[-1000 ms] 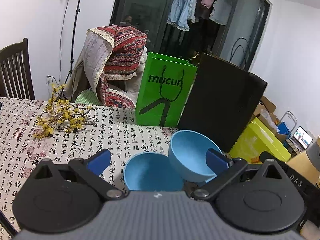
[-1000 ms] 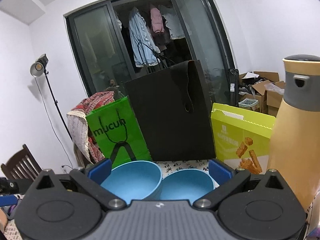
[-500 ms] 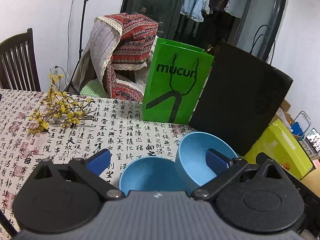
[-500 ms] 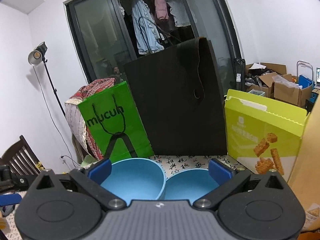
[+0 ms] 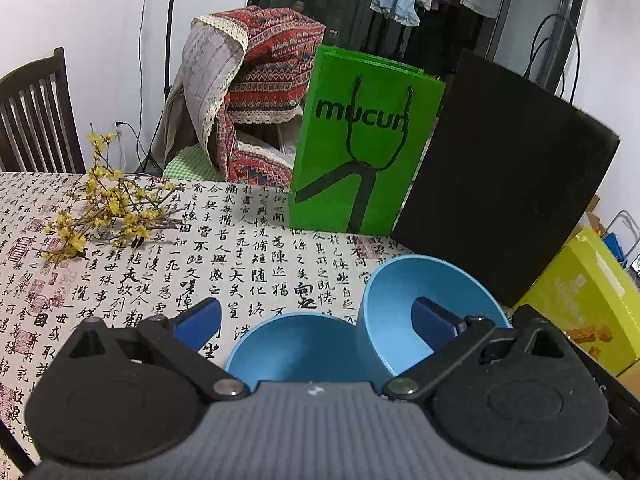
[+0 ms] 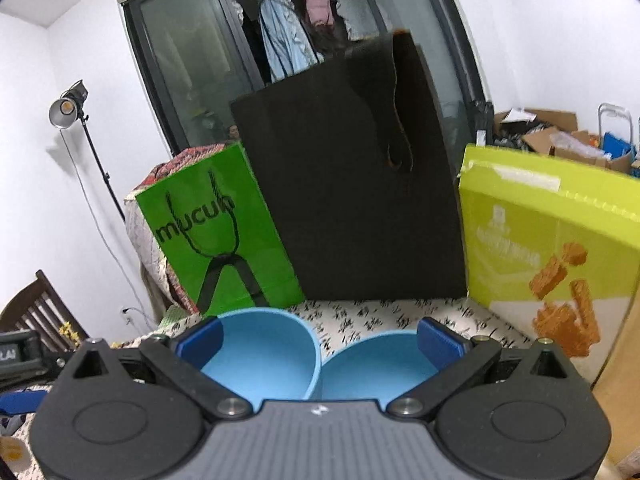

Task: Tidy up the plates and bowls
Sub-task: 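Close the left gripper on the top blue bowl rim while the right gripper closes on it too, then lift the top blue bowl off the other bowls with both grippers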

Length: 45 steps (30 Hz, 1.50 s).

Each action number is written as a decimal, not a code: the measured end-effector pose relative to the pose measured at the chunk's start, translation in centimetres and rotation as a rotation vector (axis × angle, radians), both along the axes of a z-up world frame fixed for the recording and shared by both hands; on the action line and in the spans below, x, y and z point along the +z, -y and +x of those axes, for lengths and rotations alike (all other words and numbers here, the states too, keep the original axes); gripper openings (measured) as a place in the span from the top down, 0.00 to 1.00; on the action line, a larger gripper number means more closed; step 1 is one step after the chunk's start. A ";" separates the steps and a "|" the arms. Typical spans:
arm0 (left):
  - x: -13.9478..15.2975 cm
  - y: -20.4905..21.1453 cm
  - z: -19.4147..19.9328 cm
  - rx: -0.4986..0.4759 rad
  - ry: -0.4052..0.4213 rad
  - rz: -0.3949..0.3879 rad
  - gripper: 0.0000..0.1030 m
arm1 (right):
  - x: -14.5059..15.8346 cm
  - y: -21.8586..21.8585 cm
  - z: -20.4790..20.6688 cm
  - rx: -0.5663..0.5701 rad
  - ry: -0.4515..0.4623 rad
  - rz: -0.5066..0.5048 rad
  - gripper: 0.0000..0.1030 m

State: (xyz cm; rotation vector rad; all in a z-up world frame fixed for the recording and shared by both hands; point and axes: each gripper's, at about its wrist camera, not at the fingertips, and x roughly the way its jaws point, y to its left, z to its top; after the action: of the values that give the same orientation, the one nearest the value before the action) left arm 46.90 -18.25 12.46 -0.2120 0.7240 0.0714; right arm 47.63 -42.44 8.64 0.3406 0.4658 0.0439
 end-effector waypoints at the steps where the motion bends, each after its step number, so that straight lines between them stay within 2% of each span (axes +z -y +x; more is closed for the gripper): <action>1: -0.2 0.1 0.2 0.001 -0.001 0.002 0.00 | -0.2 -0.1 0.1 -0.002 -0.001 -0.012 0.00; 6: -1.0 1.1 1.0 0.002 -0.007 0.015 0.00 | -1.0 0.0 0.8 -0.003 -0.018 -0.031 0.09; 11: -1.6 2.1 1.4 -0.001 -0.005 0.022 0.01 | -1.6 0.1 1.2 -0.004 -0.032 -0.030 0.12; 13: -1.9 2.4 1.6 0.001 -0.005 0.023 0.03 | -1.8 0.2 1.3 -0.001 -0.039 -0.029 0.17; 22: -3.4 3.5 2.7 -0.016 -0.038 -0.003 0.32 | -2.8 -0.2 2.1 0.046 -0.082 -0.004 0.44; 24: -3.6 3.6 2.8 -0.020 -0.038 -0.006 0.41 | -3.0 -0.3 2.3 0.052 -0.088 -0.003 0.46; 26: -3.7 3.7 2.9 -0.026 -0.047 -0.012 0.46 | -3.1 -0.4 2.4 0.058 -0.095 0.004 0.48; 28: -3.9 3.8 3.0 -0.032 -0.064 -0.018 0.51 | -3.3 -0.5 2.6 0.066 -0.105 0.014 0.53; 30: -4.1 3.8 3.1 -0.039 -0.078 -0.028 0.61 | -3.5 -0.5 2.8 0.067 -0.112 0.018 0.59; 31: -4.2 3.9 3.1 -0.041 -0.078 -0.027 0.63 | -3.5 -0.6 2.8 0.064 -0.115 0.017 0.62; 33: -4.3 4.1 3.1 -0.047 -0.074 -0.020 0.76 | -3.7 -0.6 2.9 0.061 -0.118 0.020 0.70; 37: -4.2 4.5 3.0 -0.046 -0.068 0.007 0.82 | -3.7 -0.6 2.8 0.070 -0.117 0.045 0.85; 45: -4.1 4.5 3.0 -0.046 -0.064 0.007 0.83 | -3.7 -0.8 2.7 0.059 -0.116 0.052 0.88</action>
State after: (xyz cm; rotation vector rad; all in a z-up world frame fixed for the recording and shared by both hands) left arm 49.87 -22.71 8.39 -0.1866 0.7923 0.0370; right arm 50.37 -41.67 4.95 0.3814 0.5898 0.0938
